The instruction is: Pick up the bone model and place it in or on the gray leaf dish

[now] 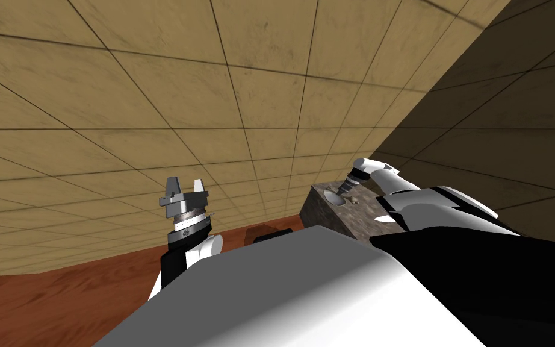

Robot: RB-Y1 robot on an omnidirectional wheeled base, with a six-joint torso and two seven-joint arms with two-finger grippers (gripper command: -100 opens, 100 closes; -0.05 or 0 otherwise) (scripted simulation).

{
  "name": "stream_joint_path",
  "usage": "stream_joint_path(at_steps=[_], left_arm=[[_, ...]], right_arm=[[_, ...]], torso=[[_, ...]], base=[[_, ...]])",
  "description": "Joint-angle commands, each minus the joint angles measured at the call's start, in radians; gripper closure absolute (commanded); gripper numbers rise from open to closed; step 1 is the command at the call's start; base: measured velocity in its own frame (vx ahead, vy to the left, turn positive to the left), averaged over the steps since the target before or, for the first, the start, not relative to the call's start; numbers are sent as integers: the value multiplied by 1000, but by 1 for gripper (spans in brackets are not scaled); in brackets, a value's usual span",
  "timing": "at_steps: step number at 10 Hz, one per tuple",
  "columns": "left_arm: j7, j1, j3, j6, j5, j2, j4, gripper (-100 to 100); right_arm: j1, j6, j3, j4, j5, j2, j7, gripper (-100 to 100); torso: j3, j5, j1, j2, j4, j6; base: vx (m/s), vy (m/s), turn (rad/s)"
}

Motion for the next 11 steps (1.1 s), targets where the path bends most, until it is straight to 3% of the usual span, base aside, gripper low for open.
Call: stream_joint_path(at_steps=[1, 5, 7, 11], left_arm=[[0, 0, 0, 0, 0, 0, 0, 0], [0, 0, 0, 0, 0, 0, 0, 0], [0, 0, 0, 0, 0, 0, 0, 0], [0, 0, 0, 0, 0, 0, 0, 0]], right_arm=[[-13, 0, 15, 50, -27, -8, 13, 100], [-46, -3, 46, 182, -95, -27, 44, 100], [-46, -3, 46, 201, -95, -27, 44, 100], [-76, -5, 67, 316, -156, -43, 68, 100]], torso=[[0, 0, 0, 0, 0, 0], [0, 0, 0, 1, 0, 1], [0, 0, 0, 1, 0, 1], [1, 0, 0, 1, 0, 1]], base=[[-5, -19, 38], [-6, -24, 30], [-3, -13, 3], [-5, -17, 9]])
